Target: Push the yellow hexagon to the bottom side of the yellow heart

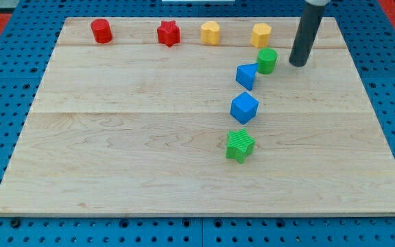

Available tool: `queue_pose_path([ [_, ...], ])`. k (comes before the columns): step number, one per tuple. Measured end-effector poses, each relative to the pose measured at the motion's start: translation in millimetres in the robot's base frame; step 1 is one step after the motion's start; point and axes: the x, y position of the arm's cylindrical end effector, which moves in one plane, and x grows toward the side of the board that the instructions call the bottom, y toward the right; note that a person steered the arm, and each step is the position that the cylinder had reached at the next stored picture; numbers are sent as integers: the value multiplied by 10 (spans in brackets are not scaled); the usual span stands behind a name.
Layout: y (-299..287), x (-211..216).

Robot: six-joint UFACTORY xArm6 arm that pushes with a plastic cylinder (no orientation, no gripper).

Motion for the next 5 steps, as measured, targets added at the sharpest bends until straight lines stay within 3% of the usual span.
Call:
queue_pose_path([
  [1, -300, -173],
  [2, -190, -219],
  [3, 506, -238],
  [4, 590, -738],
  [5, 185, -973],
])
